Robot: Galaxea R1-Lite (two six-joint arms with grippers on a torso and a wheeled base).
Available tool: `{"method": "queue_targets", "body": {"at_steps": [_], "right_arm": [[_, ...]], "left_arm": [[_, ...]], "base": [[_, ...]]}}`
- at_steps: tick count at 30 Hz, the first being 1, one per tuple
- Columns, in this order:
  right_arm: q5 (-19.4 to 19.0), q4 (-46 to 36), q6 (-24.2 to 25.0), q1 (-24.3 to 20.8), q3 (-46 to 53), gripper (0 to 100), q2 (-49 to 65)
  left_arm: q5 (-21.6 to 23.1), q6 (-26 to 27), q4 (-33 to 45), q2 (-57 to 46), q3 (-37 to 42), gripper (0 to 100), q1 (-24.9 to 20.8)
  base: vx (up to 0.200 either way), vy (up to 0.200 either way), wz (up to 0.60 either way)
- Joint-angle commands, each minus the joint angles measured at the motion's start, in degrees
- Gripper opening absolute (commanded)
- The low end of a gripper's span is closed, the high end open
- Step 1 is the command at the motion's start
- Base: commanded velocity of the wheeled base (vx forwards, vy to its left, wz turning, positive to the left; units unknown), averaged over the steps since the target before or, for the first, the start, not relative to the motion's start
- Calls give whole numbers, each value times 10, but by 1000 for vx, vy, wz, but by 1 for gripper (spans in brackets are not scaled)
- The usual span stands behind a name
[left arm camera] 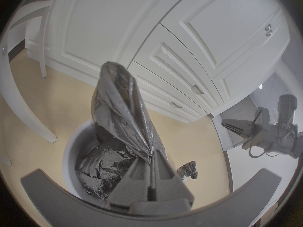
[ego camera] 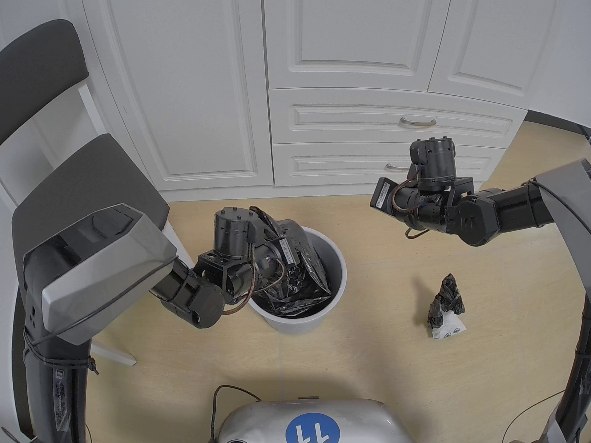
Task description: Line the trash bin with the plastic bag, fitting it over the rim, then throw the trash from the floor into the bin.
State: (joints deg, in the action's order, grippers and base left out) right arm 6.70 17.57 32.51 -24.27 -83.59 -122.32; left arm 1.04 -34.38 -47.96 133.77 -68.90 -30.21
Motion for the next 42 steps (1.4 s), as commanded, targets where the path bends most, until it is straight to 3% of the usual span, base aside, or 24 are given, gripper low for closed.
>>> {"method": "queue_targets", "body": {"at_steps": [1,2,3,15,21,24,29,35,42], "right_arm": [[-2,2,-3,-5,20,0,11],[-2,3,-5,-7,24,0,14],[-2,4,-10,-10,29,0,16],[7,12,-83,-49,115,0,52],[9,85,-126,-75,171,0,43],[18,145,-137,-90,178,0,1],[53,175,-136,-93,142,0,-69],[59,176,-107,-88,85,0,-122],[59,176,-91,-79,67,0,-125]], "left_arm": [[0,-1,-6,10,5,0,3],[0,-1,-6,4,8,0,2],[0,0,-4,-3,12,100,1],[37,58,2,-162,158,100,16],[37,94,11,-231,243,100,16],[34,150,25,-221,273,100,14],[23,166,12,-141,257,100,8],[-12,202,10,-62,199,100,8],[-14,213,20,-12,125,100,8]], "base": [[0,0,0],[0,0,0],[0,0,0],[0,0,0],[0,0,0],[0,0,0],[0,0,0],[0,0,0],[0,0,0]]}}
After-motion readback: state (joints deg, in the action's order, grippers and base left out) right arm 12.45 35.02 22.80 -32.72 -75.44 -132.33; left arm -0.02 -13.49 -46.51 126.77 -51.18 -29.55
